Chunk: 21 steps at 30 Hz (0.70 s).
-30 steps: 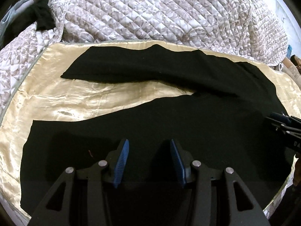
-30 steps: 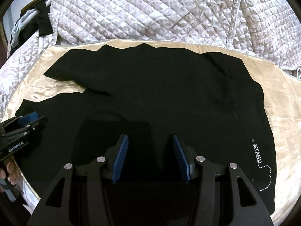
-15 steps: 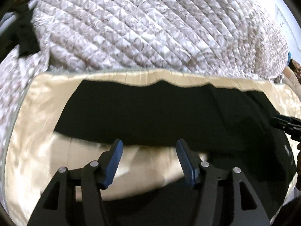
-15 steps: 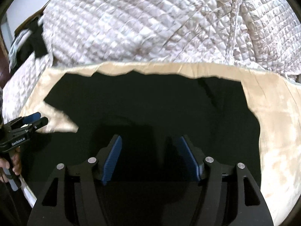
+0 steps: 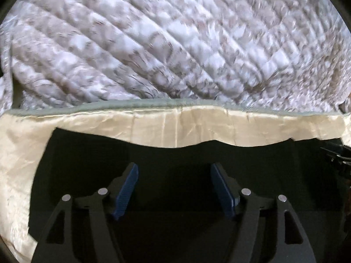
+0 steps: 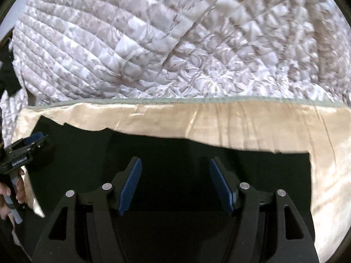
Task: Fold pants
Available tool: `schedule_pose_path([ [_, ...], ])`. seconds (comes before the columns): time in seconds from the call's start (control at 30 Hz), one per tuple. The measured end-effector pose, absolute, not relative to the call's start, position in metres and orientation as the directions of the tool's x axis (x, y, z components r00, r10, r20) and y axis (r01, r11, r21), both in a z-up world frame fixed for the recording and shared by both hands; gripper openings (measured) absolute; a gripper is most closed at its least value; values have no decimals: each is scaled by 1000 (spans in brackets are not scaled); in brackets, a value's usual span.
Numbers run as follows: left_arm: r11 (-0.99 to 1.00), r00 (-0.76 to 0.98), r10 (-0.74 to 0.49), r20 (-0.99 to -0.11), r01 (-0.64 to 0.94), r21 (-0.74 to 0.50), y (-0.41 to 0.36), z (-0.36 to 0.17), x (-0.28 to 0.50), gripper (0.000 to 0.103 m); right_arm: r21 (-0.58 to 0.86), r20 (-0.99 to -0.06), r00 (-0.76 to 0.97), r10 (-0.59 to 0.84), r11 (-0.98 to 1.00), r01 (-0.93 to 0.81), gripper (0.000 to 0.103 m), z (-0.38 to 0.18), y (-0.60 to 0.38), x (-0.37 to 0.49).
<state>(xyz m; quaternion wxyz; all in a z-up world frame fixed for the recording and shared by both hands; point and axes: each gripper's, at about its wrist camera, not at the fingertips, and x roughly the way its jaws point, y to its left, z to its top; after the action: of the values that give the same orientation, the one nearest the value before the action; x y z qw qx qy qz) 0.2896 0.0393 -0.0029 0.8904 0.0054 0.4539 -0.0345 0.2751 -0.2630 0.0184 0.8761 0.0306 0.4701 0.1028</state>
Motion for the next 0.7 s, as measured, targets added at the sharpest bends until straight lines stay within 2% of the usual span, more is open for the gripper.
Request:
schedule_pose_path([
  [0.07,997,603,-61,-796,68,-25,37,-7,292,75,113,-846,504,175,982,-150,65,5,-256,288],
  [0.13,997,603,-63,-795,71,-25,36,-11,291,72,75,-847,511,144,986,-152,66,-1,-251,292],
  [0.17,996,604,-79,-793,88,-32,33,-11,289,59,55,-843,522,129,987,-154,65,-2,-248,292],
  [0.2,992,604,-108,-790,117,-46,31,-11,288,38,38,-842,528,114,987,-153,56,-2,-247,291],
  [0.23,989,609,-122,-784,143,-43,24,-11,285,31,19,-835,540,102,987,-157,30,-2,-245,290],
  [0.3,985,631,-79,-771,170,38,7,-8,278,5,20,-828,551,103,988,-156,14,-1,-247,290],
  [0.37,986,639,-53,-768,153,59,2,-5,275,4,41,-825,552,120,987,-154,11,1,-250,290],
  [0.47,992,665,-61,-744,122,28,10,10,261,4,55,-810,571,135,986,-155,8,11,-253,282],
  [0.7,991,765,-135,-630,117,-70,33,78,179,4,118,-704,679,209,977,-179,8,71,-260,218],
])
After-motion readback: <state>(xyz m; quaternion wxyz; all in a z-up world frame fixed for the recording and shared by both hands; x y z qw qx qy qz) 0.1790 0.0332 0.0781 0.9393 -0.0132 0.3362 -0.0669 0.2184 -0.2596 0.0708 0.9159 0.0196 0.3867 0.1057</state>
